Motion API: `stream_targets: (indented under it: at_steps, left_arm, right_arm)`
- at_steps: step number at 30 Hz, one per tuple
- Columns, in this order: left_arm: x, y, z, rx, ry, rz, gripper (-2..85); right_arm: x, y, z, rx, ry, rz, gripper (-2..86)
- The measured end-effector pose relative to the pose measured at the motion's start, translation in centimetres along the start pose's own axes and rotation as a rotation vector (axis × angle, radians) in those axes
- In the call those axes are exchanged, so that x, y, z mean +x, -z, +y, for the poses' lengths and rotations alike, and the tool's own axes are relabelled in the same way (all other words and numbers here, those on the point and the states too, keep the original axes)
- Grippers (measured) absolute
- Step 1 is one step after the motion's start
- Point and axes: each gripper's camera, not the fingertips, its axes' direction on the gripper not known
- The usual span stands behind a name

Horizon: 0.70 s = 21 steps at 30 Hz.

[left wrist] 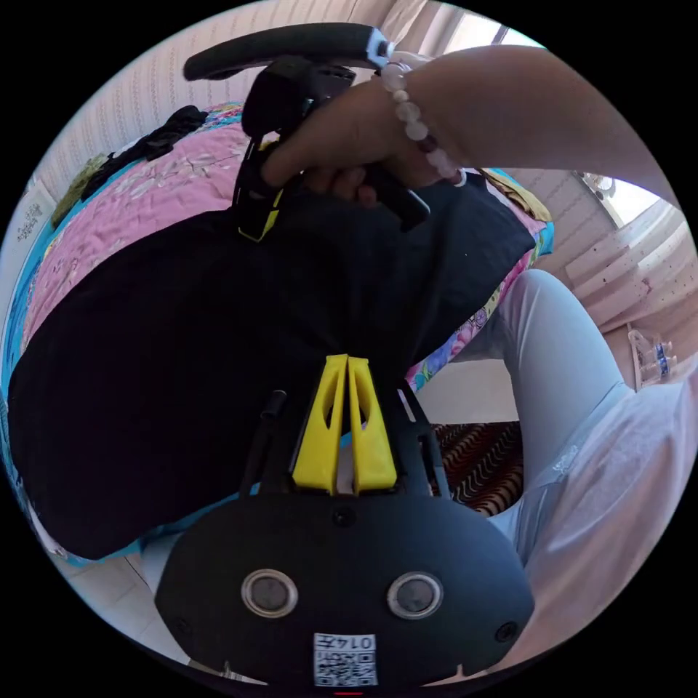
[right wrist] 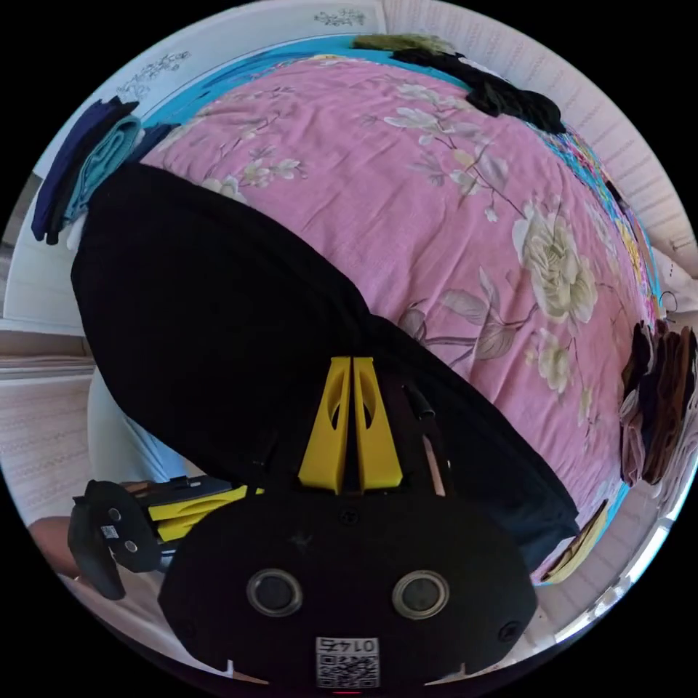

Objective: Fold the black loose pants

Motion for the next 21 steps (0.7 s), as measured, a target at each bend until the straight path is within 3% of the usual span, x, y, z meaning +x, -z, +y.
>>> stream_targets:
  at_steps: [4,6,10,15,21]
  left_arm:
    - [0.8,0.6,-0.1,0.015,-0.01,0.022,-1.0]
    - [1.7,0.8,0.2,0.062,-0.031,0.022,-1.0]
    - [2.5,-4.5,-0.3,-0.104,-0.056,0.005,-1.0]
    - [2.7,-5.4,-0.9,-0.117,-0.032,0.063,-1.0]
    - [5.4,-2.5,-0.7,-0.025,-0.106,0.075,-1.0]
  right_arm:
    - [1.3,0.8,-1.5,-0.124,0.06,-0.057,-0.5]
    - [1.6,2.3,-1.4,-0.049,0.089,-0.068,-0.5]
    - [2.9,0.4,-1.4,-0.069,0.082,0.006,-0.5]
    - [3.7,0.6,-0.9,-0.076,0.134,0.039,-0.7]
    - [12.0,6.6,10.5,0.283,-0.129,-0.29,-0.7]
